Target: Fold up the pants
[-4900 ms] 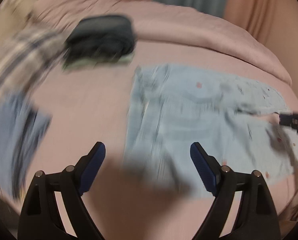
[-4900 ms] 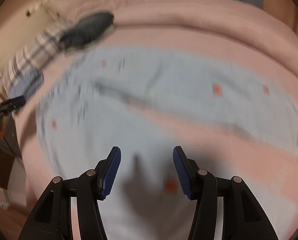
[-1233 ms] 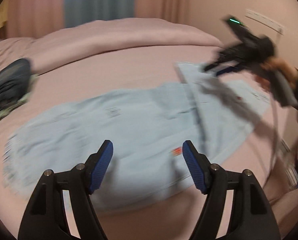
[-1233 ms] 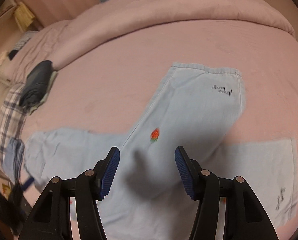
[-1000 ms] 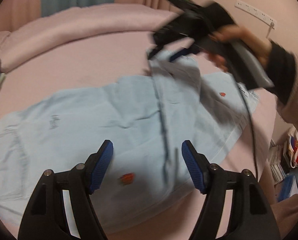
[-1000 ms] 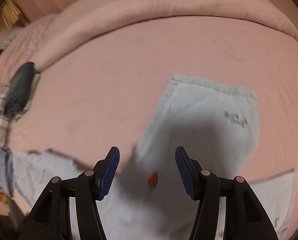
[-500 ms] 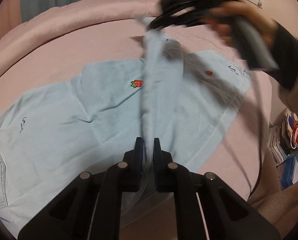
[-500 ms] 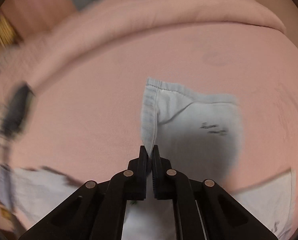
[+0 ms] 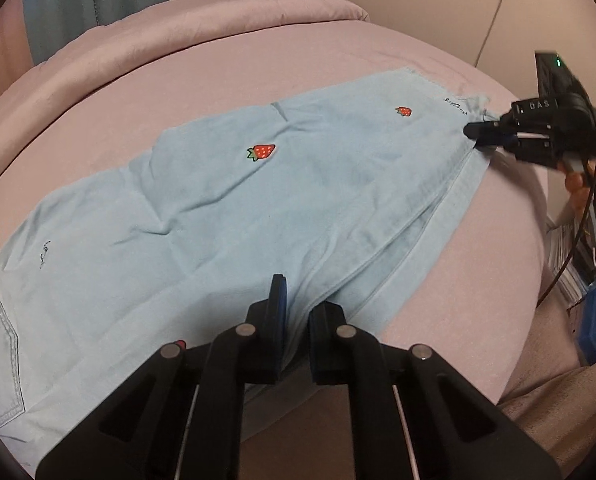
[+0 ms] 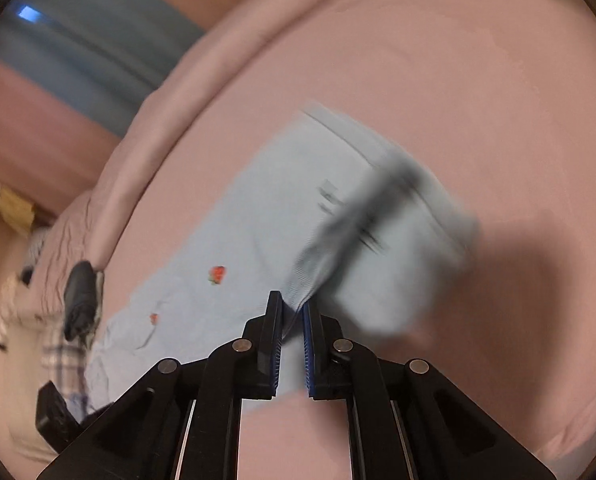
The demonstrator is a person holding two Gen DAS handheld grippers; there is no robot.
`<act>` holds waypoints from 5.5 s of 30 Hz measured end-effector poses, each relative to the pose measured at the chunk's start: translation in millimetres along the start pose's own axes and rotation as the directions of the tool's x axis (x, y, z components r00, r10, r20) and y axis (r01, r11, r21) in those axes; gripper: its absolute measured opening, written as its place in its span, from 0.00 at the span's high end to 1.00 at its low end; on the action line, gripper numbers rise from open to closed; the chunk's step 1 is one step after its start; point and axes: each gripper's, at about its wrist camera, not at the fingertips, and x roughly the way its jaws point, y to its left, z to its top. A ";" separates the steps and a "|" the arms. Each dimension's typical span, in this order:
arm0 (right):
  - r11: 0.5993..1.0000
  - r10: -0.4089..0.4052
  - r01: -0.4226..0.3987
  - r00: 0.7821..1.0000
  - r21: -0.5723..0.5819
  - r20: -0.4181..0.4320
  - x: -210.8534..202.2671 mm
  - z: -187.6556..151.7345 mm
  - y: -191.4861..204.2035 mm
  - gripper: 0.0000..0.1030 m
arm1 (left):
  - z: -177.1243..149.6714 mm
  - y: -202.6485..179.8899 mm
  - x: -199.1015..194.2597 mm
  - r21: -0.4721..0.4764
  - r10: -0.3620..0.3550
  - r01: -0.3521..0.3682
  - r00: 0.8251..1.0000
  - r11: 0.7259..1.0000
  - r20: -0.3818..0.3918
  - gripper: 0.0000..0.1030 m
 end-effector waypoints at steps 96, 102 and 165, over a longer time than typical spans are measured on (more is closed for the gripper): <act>0.202 -0.180 -0.369 0.896 -0.907 -0.405 85.8 -189.0 234.2 0.91 | -84.0 59.5 -67.2 0.132 -0.014 0.021 0.999 0.991 -0.050 0.88; 0.242 -0.164 -0.412 0.875 -0.879 -0.455 90.6 -177.5 235.9 0.92 | -90.0 70.0 -78.3 0.085 -0.077 0.082 0.996 0.993 -0.052 0.90; 0.713 0.090 -0.558 0.675 -0.426 -0.733 251.7 -50.3 314.6 0.89 | -87.8 235.9 -71.3 -0.480 0.280 -0.209 0.957 0.852 0.080 0.53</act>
